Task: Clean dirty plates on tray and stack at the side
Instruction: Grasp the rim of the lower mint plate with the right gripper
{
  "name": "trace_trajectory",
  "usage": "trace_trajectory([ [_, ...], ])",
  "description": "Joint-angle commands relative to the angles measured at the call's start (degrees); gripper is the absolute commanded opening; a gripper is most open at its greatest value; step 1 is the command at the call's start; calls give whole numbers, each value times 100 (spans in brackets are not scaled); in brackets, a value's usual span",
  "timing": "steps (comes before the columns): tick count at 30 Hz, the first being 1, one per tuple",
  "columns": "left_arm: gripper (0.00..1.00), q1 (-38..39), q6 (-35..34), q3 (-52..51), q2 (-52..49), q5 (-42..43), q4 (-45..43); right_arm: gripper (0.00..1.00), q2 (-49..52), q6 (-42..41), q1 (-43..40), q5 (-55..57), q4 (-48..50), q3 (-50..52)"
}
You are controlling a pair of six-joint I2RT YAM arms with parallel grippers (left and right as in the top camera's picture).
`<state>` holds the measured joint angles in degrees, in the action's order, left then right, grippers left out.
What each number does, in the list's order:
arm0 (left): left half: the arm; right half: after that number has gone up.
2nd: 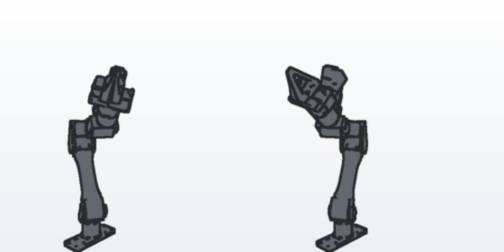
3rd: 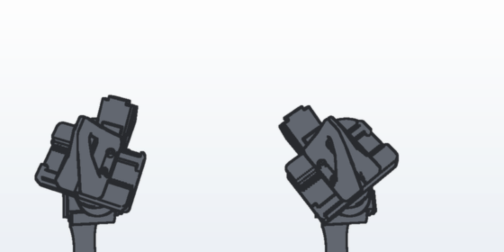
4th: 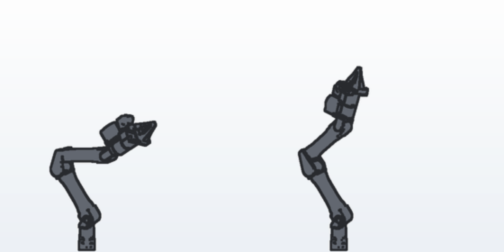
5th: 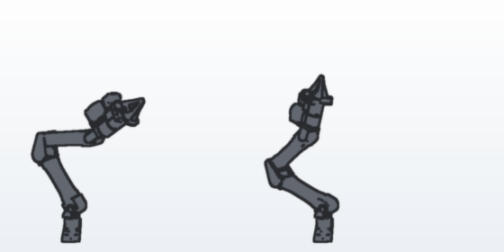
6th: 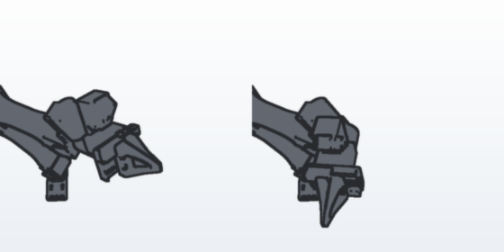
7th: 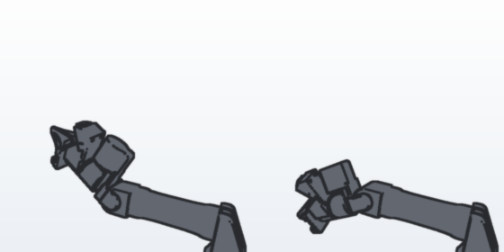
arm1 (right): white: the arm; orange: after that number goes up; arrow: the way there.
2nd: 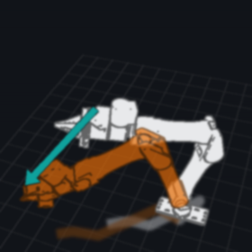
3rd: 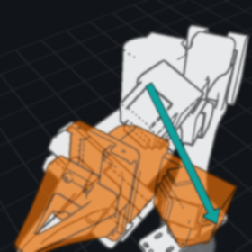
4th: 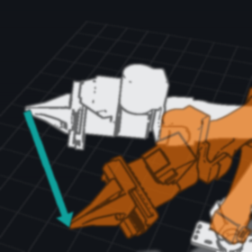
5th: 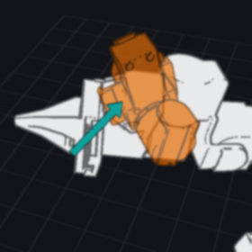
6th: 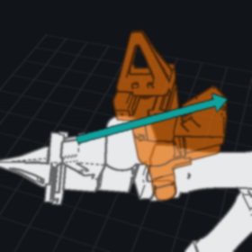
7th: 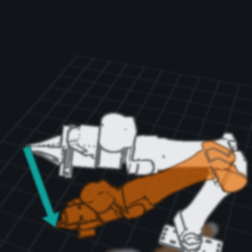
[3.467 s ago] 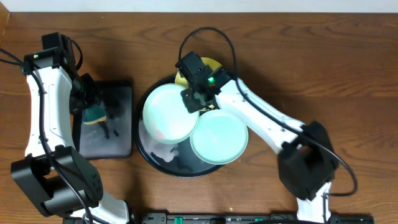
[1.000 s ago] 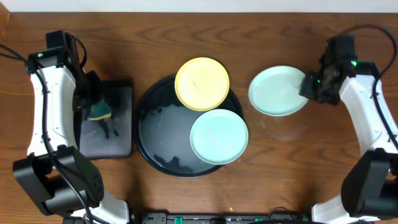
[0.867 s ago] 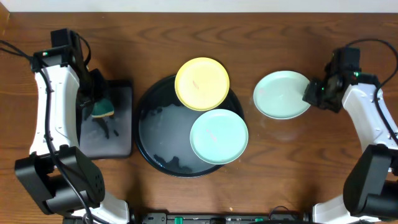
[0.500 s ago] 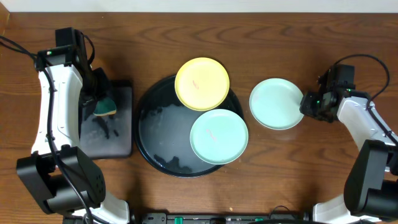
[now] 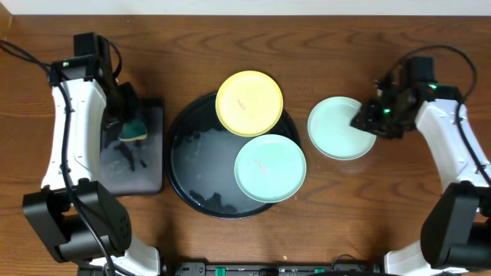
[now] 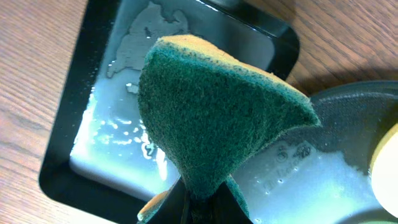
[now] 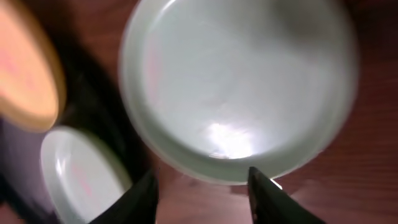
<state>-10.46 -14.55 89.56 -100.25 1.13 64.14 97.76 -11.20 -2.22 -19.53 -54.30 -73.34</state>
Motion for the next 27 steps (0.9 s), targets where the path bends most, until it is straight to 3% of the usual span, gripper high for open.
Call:
trace_trajectory([
  [1, 7, 142, 94, 66, 4, -28, -44, 47, -39, 278, 614, -170, -103, 55],
  [9, 7, 219, 90, 66, 4, -26, -81, 46, 310, 715, 1720, -125, 212, 396],
  [16, 8, 221, 92, 66, 4, -26, -79, 38, 966, 984, 2188, -2, 592, 396],
  [23, 7, 221, 92, 66, 4, -26, -76, 8, 1141, 951, 2256, 57, 660, 334],
  [27, 7, 221, 92, 66, 4, -26, -79, 1, 1084, 824, 2264, 61, 522, 188],
])
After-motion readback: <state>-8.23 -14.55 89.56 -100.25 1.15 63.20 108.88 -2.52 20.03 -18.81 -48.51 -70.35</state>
